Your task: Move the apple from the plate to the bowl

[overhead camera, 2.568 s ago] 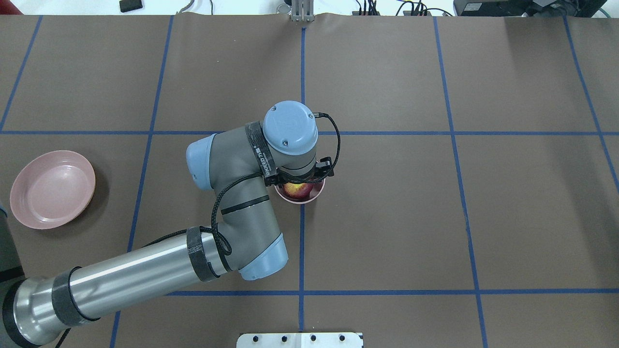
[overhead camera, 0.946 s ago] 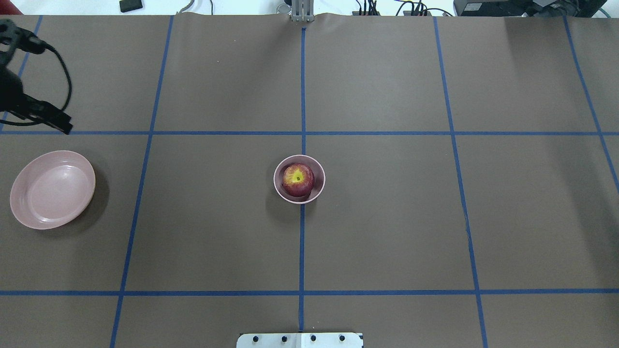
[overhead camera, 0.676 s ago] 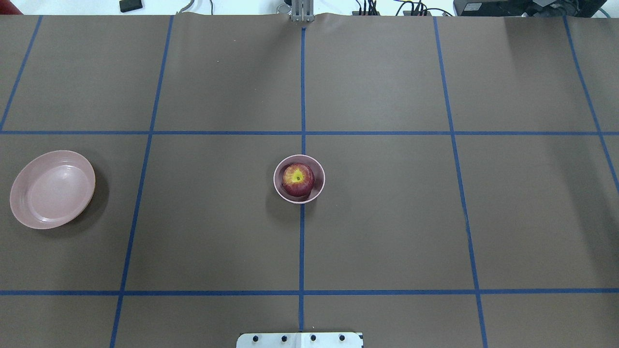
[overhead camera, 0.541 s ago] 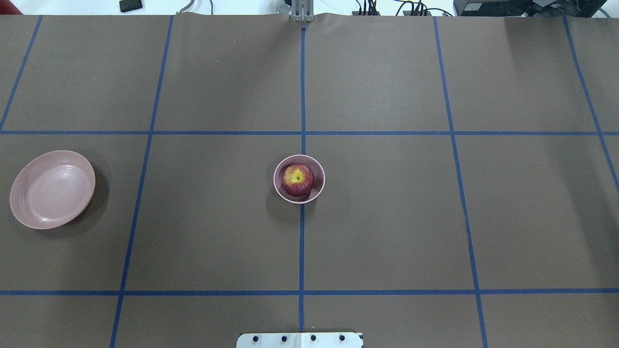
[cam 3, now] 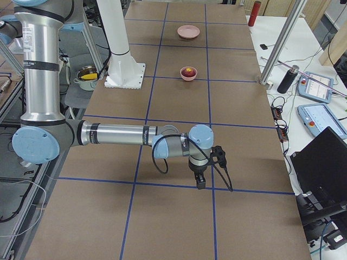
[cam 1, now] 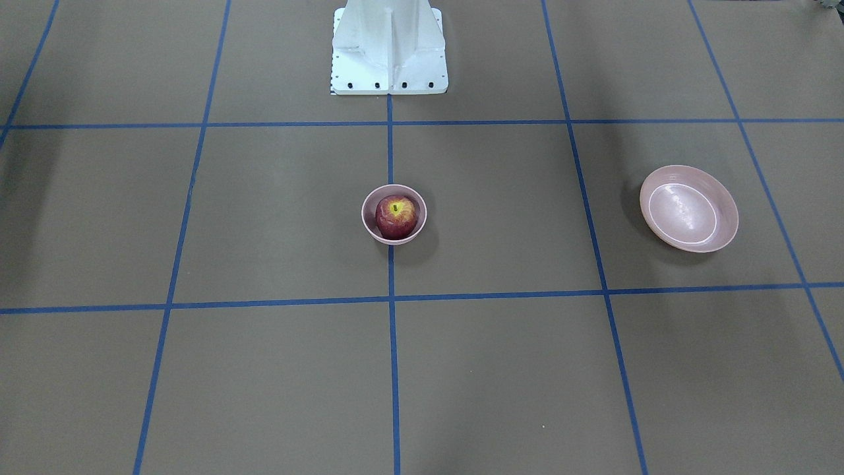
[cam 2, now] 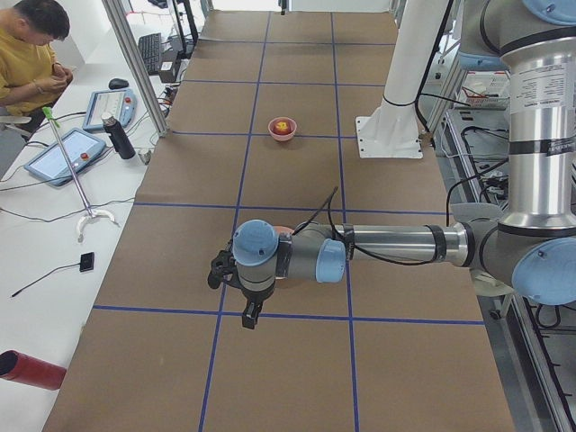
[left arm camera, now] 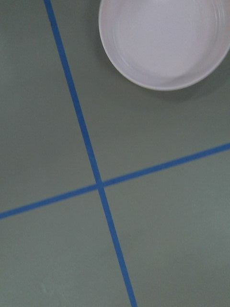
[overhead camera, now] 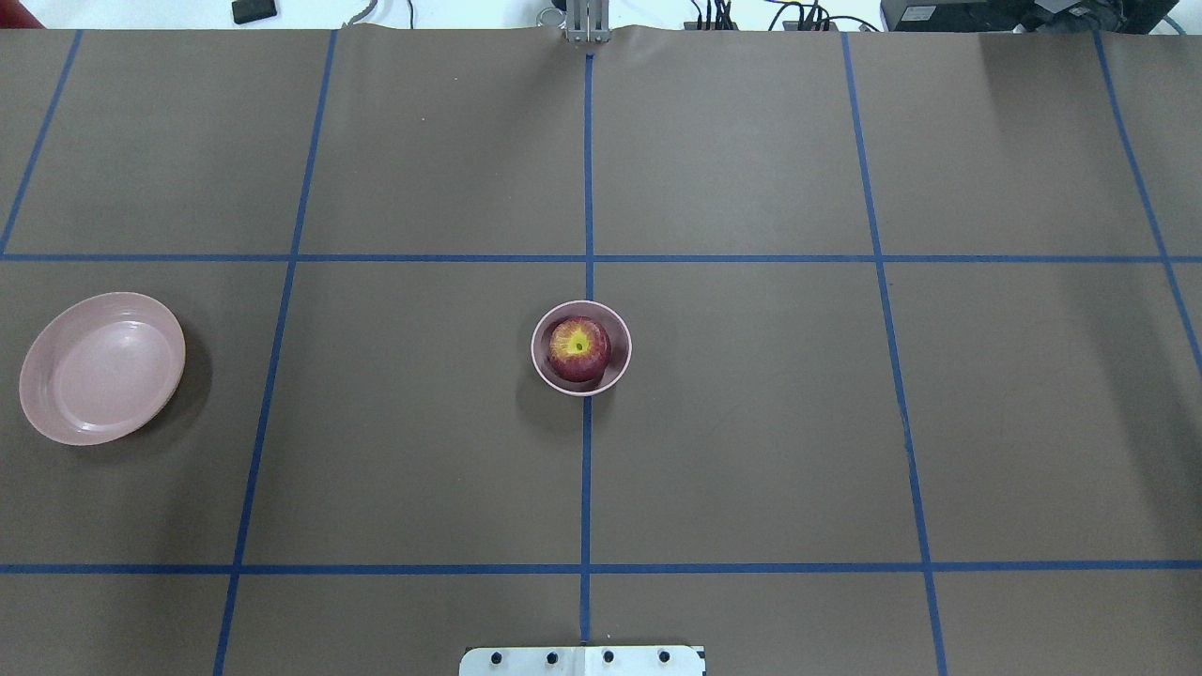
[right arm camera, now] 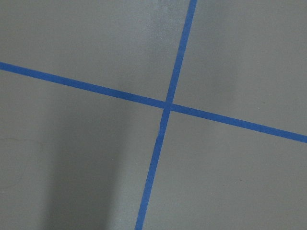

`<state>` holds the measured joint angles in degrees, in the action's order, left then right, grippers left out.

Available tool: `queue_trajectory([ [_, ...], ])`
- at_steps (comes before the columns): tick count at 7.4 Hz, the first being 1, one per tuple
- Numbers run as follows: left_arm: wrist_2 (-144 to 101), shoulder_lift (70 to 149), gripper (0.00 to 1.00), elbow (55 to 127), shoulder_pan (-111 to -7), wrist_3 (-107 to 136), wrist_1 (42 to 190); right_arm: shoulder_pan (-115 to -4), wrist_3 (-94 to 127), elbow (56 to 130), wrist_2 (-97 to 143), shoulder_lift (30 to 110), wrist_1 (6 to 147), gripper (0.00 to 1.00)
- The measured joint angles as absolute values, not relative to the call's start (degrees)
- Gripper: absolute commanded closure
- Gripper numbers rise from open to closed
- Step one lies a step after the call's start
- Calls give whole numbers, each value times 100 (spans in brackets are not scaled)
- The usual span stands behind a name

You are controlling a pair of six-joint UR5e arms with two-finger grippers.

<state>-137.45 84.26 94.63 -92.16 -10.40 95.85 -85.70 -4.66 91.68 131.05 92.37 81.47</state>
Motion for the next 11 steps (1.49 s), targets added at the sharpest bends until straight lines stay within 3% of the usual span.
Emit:
queue_trajectory([
  [5, -13571, 8500, 2, 9674, -9392, -1122, 8592, -8569, -466, 9168, 13105, 9246, 8147, 0],
  [11, -13439, 8434, 2, 9960, -9398, -1143, 8801, -9122, -467, 9365, 13589, 9195, 8448, 0],
])
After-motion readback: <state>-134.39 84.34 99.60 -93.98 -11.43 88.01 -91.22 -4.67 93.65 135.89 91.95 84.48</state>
